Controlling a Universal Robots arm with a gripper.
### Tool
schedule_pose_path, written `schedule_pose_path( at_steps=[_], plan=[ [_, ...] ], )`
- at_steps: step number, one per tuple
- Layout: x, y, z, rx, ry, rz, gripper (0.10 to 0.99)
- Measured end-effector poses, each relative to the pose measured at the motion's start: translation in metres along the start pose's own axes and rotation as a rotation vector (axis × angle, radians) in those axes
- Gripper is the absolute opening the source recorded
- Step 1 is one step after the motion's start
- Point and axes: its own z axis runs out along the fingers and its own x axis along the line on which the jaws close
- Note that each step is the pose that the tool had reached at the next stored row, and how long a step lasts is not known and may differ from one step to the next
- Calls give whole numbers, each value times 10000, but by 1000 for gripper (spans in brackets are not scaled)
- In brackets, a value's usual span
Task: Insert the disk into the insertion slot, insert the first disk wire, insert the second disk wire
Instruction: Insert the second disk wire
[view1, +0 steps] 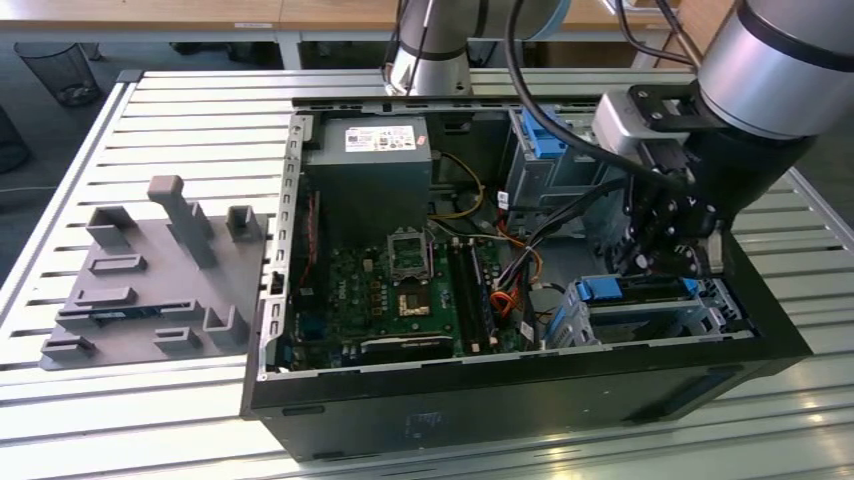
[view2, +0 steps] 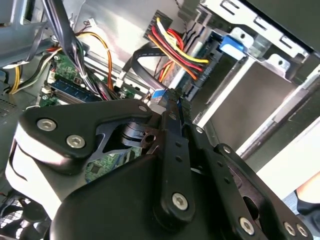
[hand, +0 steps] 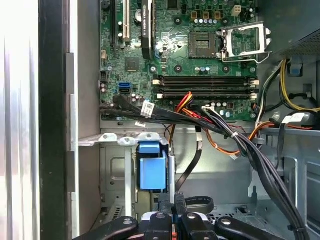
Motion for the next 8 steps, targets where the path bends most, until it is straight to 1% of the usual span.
schedule_pose_path(
  at_steps=[3, 6, 8],
  plan=[
    [23, -12, 0, -4, -6, 24, 149],
    [30, -36, -1, -16, -14, 30, 149],
    [39, -39, -1, -16, -13, 31, 149]
  ],
)
